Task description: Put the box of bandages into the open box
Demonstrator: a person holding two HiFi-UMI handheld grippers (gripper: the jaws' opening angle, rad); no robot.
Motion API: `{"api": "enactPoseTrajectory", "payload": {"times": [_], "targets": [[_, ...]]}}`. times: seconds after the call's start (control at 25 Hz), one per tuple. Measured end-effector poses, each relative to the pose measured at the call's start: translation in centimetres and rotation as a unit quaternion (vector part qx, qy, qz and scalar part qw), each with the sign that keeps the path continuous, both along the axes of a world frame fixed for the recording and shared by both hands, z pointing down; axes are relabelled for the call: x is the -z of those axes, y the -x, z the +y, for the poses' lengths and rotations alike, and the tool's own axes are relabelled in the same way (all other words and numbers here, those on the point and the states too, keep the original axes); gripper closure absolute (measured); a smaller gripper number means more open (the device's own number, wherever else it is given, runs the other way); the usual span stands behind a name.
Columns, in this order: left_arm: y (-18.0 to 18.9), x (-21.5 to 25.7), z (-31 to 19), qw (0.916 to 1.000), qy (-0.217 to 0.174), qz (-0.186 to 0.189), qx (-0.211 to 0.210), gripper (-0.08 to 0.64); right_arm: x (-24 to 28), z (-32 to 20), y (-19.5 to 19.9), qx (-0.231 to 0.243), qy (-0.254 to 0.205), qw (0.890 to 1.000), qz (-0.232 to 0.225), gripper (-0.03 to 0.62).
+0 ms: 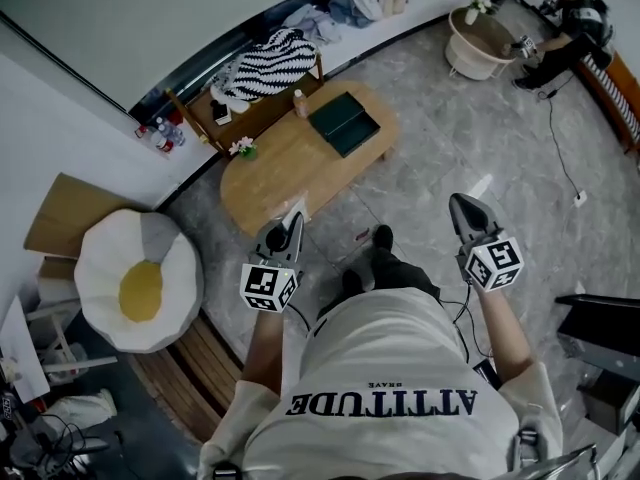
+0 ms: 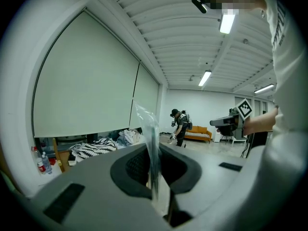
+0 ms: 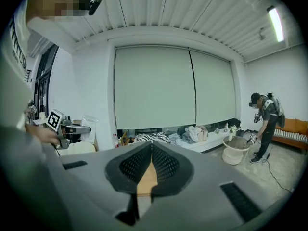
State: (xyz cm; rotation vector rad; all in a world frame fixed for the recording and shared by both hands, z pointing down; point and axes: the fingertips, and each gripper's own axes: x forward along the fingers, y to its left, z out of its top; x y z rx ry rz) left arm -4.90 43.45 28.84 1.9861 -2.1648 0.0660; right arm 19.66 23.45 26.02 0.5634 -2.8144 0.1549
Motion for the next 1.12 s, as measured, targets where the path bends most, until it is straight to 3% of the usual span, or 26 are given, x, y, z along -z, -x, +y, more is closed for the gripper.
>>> {"api": "enactPoseTrajectory", "payload": {"times": [0.4, 1.12], "targets": [[0.9, -1.1, -2.3, 0.9999, 0.016, 0.003, 0.002, 0.522, -1.7, -2.1, 1.0, 0.003, 0.018, 1.0, 0.004, 0.571], [4.3, -0.4, -12.7, 0.9992, 0.024, 0.006, 0.031, 0.522, -1.7, -13.5, 6.4, 0.043, 0.027, 0.999, -0.003, 0.571]]}}
